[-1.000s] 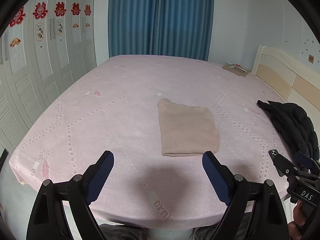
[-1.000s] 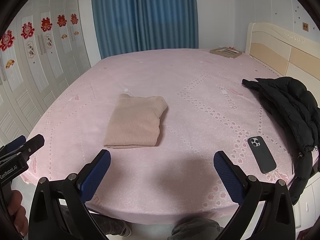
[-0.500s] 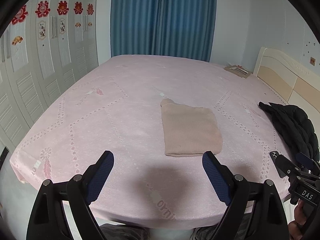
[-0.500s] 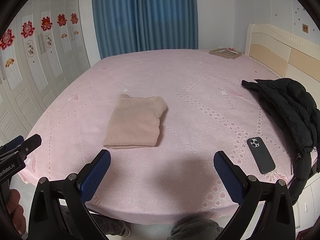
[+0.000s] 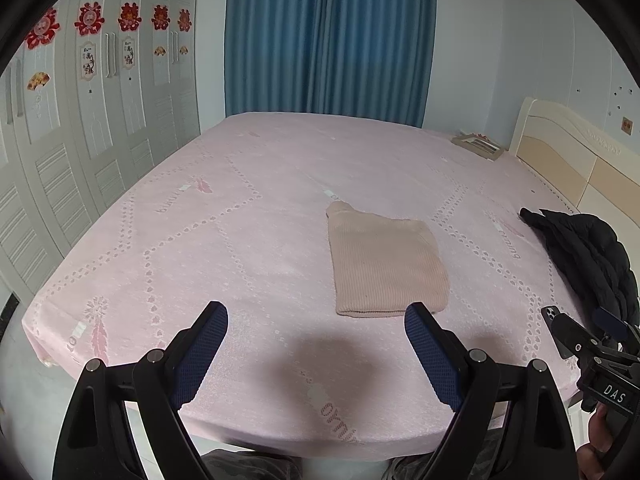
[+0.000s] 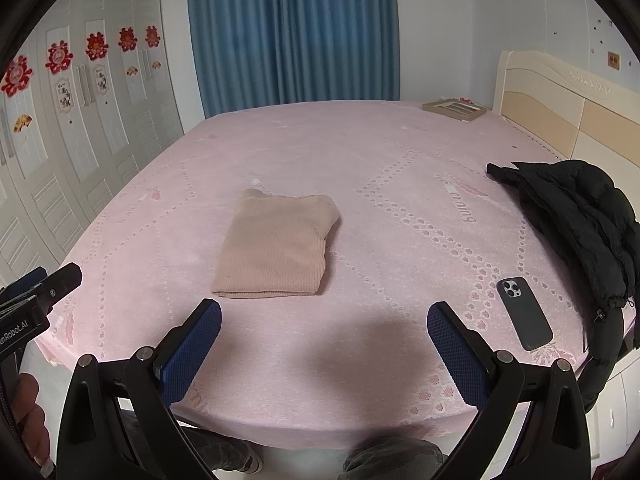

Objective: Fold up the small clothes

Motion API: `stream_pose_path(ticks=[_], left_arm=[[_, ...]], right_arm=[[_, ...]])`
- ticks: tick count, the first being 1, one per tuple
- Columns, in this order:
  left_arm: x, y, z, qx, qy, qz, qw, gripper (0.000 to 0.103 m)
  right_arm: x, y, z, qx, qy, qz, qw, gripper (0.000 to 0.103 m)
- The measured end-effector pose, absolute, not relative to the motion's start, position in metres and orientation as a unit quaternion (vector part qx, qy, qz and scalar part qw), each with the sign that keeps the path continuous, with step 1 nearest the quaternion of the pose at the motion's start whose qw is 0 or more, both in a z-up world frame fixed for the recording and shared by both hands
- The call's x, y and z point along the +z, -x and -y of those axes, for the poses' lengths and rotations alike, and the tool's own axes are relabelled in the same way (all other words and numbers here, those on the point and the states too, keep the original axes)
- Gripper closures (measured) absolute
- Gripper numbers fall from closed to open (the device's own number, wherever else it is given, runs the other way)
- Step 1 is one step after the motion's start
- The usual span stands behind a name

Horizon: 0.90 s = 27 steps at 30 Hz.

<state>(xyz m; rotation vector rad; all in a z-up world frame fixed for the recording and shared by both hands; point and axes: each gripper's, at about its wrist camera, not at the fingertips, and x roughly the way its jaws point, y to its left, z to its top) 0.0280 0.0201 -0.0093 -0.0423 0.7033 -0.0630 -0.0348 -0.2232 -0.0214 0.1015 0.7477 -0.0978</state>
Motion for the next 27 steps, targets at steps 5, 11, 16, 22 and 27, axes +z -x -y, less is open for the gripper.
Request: stream_pose_path(ticks=[5, 11, 16, 22, 27], left_arm=[[-0.0085, -0.0273, -0.0189, -0.03, 0.019, -0.343, 0.939, 0.013], [-0.0068, -0.0256, -0.0174, -0.03, 0.019, -0.341, 0.939, 0.013], [-0.0069, -0.0251, -0.0164, -0.03, 0.017, -0.341, 0.939, 0.013], [-0.0058, -0.0248, -0.0154, -0.03, 0.019, -0.34, 0.94, 0.013], [-0.0019, -0.0255, -0.0161, -0.028, 0.022, -0.342, 0.939, 0.013]], right_arm=[[-0.021, 0.0346, 0.2223, -0.047, -0.05, -0.365, 0.929, 0.002], [-0.0198, 0.0351, 0.2209, -0.046, -0.05, -0.362, 0.93, 0.002], [-0.0211, 0.0351, 0.2223, -0.045, -0.054, -0.363, 0.929, 0.002], [-0.022, 0.0351, 0.2226, -0.043, -0.056, -0.363, 0.929, 0.002], [-0.0232, 0.0325, 0.2224, -0.038, -0.064, -0.367, 0.927, 0.002]])
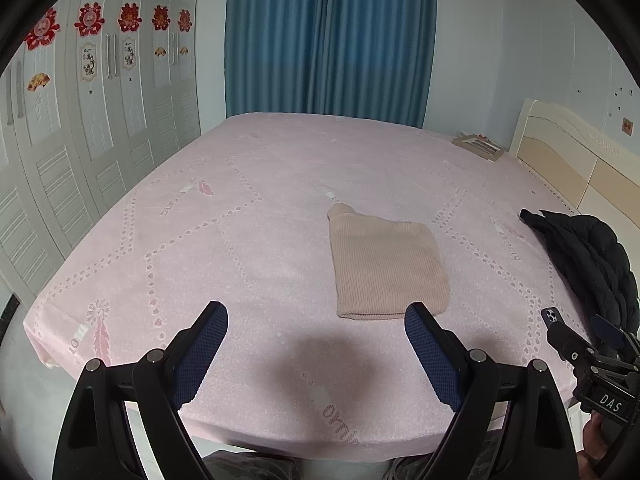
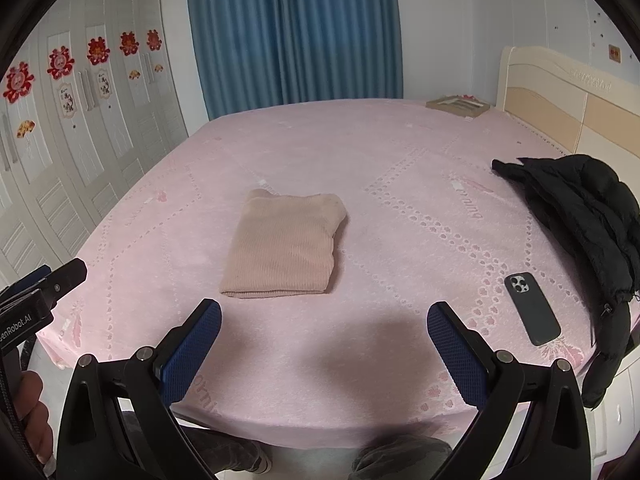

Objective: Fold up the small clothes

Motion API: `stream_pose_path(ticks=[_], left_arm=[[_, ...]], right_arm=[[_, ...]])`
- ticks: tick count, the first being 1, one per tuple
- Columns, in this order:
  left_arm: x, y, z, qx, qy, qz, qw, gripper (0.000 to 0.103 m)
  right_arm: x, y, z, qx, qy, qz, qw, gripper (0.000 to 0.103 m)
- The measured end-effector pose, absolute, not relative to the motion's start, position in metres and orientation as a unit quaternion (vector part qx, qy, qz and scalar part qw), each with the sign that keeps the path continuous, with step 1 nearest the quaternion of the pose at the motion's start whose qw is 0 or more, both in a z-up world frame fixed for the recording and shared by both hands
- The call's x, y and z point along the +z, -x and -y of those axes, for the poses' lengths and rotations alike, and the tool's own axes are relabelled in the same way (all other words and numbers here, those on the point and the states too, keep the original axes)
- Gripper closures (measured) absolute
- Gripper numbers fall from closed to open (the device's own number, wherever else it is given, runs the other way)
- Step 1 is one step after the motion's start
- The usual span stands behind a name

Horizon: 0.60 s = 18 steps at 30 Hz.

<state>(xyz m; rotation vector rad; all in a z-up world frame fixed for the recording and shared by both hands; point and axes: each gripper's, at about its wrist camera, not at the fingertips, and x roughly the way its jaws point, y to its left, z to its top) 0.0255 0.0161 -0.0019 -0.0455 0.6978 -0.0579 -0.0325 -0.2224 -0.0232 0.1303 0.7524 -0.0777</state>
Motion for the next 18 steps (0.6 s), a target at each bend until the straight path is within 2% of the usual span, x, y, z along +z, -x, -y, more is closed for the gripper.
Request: stream_pose_path(ticks=[18], left_arm=[[0.0015, -0.0272, -0.0121, -0.028, 0.014, -0.326, 0.945, 0.013]], right_arm=[[-0.013, 0.0355, 0.2257, -0.05, -0.054, -0.346, 0.935, 0.002]])
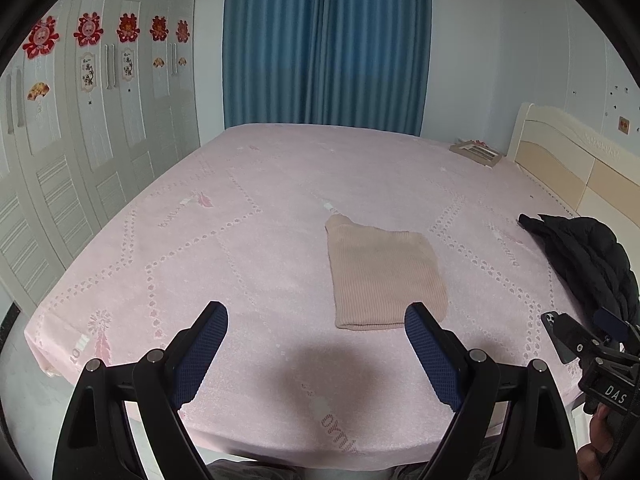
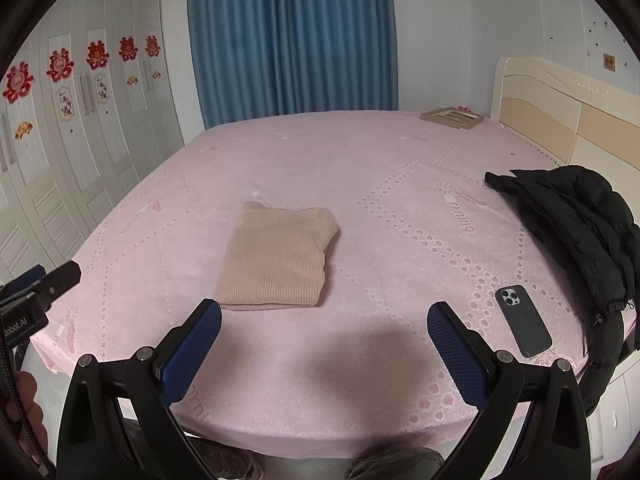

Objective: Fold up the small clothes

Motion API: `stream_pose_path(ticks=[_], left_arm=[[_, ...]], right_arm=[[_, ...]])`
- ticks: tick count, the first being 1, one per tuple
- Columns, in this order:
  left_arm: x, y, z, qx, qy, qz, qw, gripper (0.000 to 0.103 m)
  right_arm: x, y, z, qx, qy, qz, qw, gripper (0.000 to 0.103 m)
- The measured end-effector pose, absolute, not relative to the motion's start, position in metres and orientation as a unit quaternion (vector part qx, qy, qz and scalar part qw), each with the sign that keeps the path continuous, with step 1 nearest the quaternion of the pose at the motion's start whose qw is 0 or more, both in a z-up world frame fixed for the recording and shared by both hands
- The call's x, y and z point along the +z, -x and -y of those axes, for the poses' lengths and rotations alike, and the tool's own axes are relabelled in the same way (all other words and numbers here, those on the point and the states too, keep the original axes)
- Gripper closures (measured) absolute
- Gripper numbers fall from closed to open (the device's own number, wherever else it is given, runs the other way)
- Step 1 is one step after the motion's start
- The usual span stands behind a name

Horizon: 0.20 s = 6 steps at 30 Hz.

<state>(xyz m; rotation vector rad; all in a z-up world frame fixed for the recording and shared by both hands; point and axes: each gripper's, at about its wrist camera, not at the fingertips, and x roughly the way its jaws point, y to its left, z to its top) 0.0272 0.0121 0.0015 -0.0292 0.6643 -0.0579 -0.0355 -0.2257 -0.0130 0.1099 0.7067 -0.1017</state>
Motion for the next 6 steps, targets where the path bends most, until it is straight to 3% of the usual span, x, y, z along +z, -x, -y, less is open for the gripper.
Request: stream_pose_path(ticks=[6], left_arm=[[-0.0003, -0.0312, -0.0094, -0.022, 0.009, -0.326, 0.945, 0.013]], right_arm=[[-0.0119, 0.0325, 0.2281, -0.047, -0.054, -0.343, 0.936, 0.002]])
